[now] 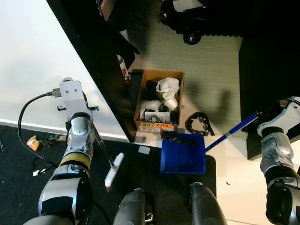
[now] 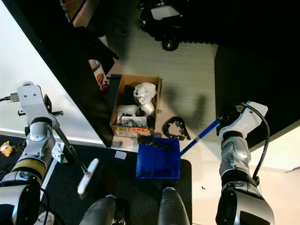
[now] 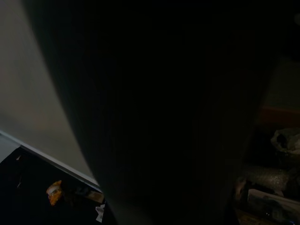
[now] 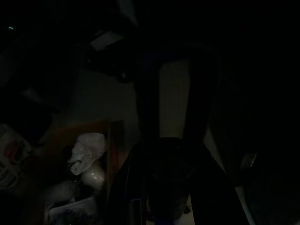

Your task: Sweep floor

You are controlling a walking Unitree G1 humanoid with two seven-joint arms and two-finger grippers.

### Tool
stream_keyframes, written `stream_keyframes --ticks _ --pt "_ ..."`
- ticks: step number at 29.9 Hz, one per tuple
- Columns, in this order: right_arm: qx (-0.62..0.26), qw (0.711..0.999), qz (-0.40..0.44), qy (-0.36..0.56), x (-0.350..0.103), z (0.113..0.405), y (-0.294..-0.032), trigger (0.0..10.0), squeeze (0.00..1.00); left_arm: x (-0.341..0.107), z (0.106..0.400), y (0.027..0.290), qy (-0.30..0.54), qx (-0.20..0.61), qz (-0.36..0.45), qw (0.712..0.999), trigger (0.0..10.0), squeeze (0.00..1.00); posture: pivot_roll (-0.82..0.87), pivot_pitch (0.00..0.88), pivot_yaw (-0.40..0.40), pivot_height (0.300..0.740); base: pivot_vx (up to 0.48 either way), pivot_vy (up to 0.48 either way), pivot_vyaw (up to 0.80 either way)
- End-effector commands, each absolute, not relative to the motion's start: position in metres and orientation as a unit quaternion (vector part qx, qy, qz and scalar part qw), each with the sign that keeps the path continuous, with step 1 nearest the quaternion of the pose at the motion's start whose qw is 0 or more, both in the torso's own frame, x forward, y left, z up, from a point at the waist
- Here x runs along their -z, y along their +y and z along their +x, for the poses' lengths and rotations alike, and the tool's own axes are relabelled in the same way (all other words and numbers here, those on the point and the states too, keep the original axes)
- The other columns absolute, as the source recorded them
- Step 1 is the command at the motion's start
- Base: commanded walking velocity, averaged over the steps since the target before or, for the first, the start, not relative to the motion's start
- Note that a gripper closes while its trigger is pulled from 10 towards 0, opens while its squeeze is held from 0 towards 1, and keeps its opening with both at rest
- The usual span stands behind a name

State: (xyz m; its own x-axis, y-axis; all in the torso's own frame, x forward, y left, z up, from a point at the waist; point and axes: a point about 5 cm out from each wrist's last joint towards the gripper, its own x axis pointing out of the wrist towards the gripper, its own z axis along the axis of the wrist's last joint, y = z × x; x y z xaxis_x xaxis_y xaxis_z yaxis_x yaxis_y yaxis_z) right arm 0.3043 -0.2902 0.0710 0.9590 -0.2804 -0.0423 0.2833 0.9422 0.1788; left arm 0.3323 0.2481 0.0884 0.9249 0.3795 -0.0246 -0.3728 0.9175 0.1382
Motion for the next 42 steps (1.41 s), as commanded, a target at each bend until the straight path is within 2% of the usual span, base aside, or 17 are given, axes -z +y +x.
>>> stream_keyframes --ticks 1,13,15,27,29,36,42 --pt "0.151 0.985 0.089 0.000 -0.073 0.304 -0.293 10.0 0.00 -0.090 0.330 0.254 0.019 -0.199 0.083 0.976 10.0 0.00 0.01 0.053 0.062 0.731 0.000 0.000 0.00" --pt "0.128 0.987 0.097 0.005 -0.071 0.310 -0.278 10.0 0.00 -0.086 0.328 0.252 0.025 -0.213 0.084 0.973 10.0 0.00 0.01 0.057 0.058 0.731 0.000 0.000 0.00" --pt "0.120 0.989 0.088 0.009 -0.070 0.312 -0.275 10.0 0.00 -0.085 0.328 0.254 0.032 -0.219 0.100 0.970 10.0 0.00 0.01 0.057 0.054 0.731 0.000 -0.480 0.00" --pt "0.107 0.992 0.069 0.013 -0.071 0.315 -0.270 10.0 0.00 -0.086 0.328 0.257 0.033 -0.245 0.097 0.964 10.0 0.00 0.00 0.058 0.053 0.731 0.000 -0.480 0.80" --pt "0.112 0.989 0.093 0.008 -0.070 0.314 -0.270 10.0 0.00 -0.087 0.328 0.259 0.032 -0.251 0.098 0.962 10.0 0.00 0.00 0.057 0.053 0.731 0.000 -0.480 0.00" --pt "0.090 0.992 0.083 0.018 -0.067 0.313 -0.265 10.0 0.00 -0.088 0.327 0.263 0.030 -0.261 0.098 0.960 10.0 0.00 0.00 0.060 0.053 0.731 0.000 -0.480 0.00" --pt "0.084 0.992 0.088 0.017 -0.065 0.313 -0.261 10.0 0.00 -0.091 0.326 0.268 0.023 -0.263 0.101 0.959 10.0 0.00 0.01 0.066 0.052 0.731 0.000 0.000 0.00"
